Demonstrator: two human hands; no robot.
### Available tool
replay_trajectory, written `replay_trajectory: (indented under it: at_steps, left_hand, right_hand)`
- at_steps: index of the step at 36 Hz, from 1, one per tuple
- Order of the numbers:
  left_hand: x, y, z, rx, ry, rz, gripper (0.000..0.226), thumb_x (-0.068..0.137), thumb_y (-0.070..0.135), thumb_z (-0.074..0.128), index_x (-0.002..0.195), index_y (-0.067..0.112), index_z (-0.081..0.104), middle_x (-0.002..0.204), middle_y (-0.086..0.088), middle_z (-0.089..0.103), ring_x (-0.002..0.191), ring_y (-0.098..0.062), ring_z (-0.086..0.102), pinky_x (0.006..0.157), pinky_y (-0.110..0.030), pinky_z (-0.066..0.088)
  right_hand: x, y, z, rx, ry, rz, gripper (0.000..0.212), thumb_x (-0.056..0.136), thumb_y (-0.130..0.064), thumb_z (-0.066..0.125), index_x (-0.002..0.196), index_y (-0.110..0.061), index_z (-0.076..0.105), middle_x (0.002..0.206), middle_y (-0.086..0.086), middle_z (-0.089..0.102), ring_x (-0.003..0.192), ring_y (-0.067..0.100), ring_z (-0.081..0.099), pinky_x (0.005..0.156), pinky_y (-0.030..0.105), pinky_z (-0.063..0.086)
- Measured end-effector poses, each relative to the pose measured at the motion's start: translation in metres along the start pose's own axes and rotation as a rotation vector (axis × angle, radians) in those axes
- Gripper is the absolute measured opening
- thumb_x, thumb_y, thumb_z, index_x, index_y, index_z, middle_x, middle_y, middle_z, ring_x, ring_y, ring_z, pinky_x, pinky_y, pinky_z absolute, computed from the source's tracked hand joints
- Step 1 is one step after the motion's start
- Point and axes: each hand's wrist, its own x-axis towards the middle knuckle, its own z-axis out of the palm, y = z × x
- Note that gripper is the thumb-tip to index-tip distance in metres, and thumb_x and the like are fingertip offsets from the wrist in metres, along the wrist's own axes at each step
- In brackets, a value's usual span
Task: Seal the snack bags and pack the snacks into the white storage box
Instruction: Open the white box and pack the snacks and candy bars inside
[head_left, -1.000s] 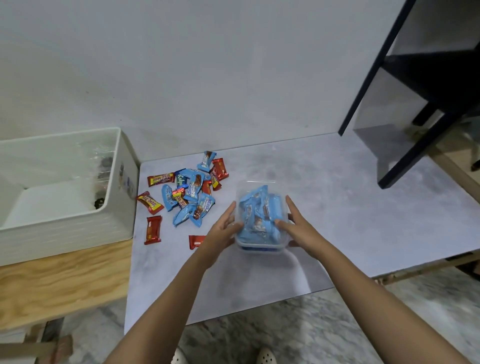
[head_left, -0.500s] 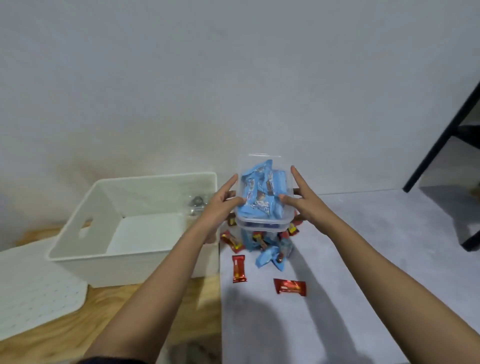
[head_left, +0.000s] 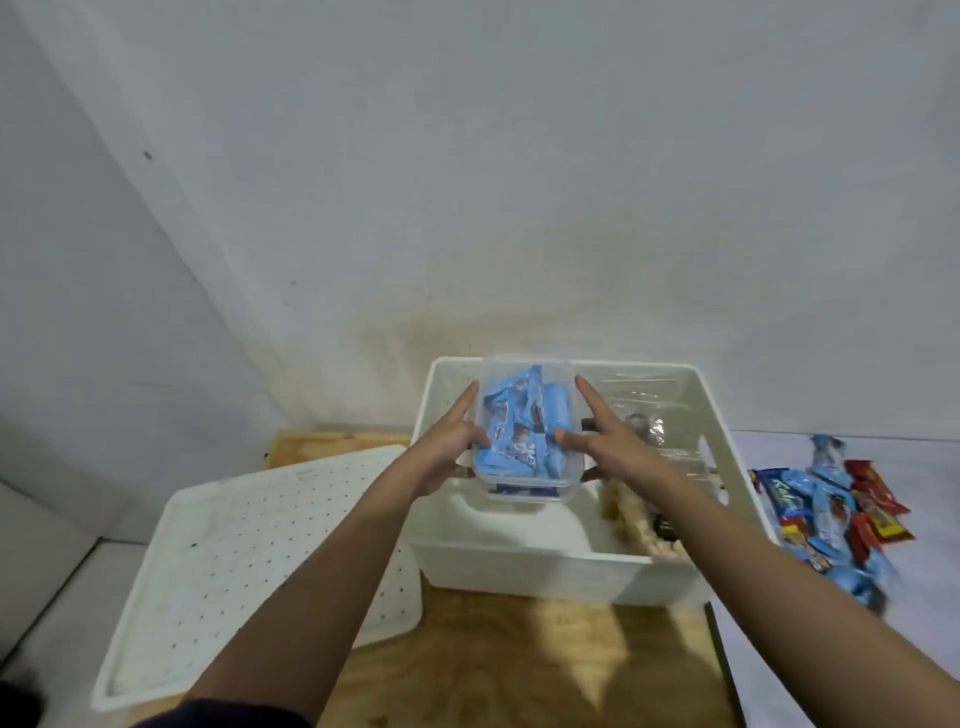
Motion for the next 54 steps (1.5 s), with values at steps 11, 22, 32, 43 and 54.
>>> replay_trajectory:
  at_steps: [11,22,32,43,54]
  left_hand:
    - [0.057,-0.036,0.002,0.147,0.026,-0.119,0.069,0.094,-0.002,0.035,0.148,0.030,0.008,0.150,-0.010,0.025,0.123,-0.027,0.039,0.104,-0.044,0.037]
    - [0.093,-0.054,0.004,0.237,0.012,-0.079,0.066,0.096,0.006,0.030,0.147,0.032,-0.002,0.150,-0.012,0.029,0.122,-0.027,0.046,0.098,-0.035,0.043]
    - [0.065,-0.028,-0.027,0.648,0.332,0.473,0.052,0.091,0.006,0.043,0.142,0.013,0.035,0.152,-0.008,0.028,0.139,-0.021,0.026,0.110,-0.024,0.023]
    - [0.065,-0.039,-0.050,0.397,0.326,0.197,0.049,0.102,0.020,0.022,0.149,0.022,0.008,0.108,-0.003,0.050,0.073,0.003,0.045,0.070,-0.013,0.042]
    - [0.073,-0.022,-0.044,0.504,0.487,0.224,0.035,0.094,0.009,0.040,0.128,0.009,0.043,0.128,-0.015,0.051,0.118,-0.029,0.051,0.100,-0.043,0.044]
  right_hand:
    - [0.051,0.036,0.039,0.013,-0.016,0.216,0.077,0.091,-0.017,0.058,0.146,-0.041,0.009,0.108,-0.002,0.056,0.082,0.007,0.057,0.062,0.028,0.047]
    - [0.068,0.048,0.040,0.056,0.010,0.287,0.081,0.090,-0.019,0.058,0.142,-0.052,0.006,0.122,-0.003,0.055,0.102,0.022,0.059,0.091,0.047,0.050]
    - [0.065,0.047,0.046,0.037,-0.034,0.266,0.081,0.094,-0.016,0.052,0.144,-0.047,-0.004,0.116,-0.003,0.054,0.083,0.013,0.060,0.061,0.029,0.050]
    - [0.085,0.034,0.077,0.039,-0.109,0.209,0.089,0.091,-0.012,0.055,0.144,-0.046,-0.009,0.134,0.004,0.049,0.104,0.027,0.059,0.072,0.042,0.057]
    - [0.053,0.010,0.047,-0.434,-0.172,-0.014,0.081,0.092,-0.030,0.055,0.147,-0.038,-0.005,0.152,0.011,0.029,0.133,0.028,0.039,0.106,0.032,0.033]
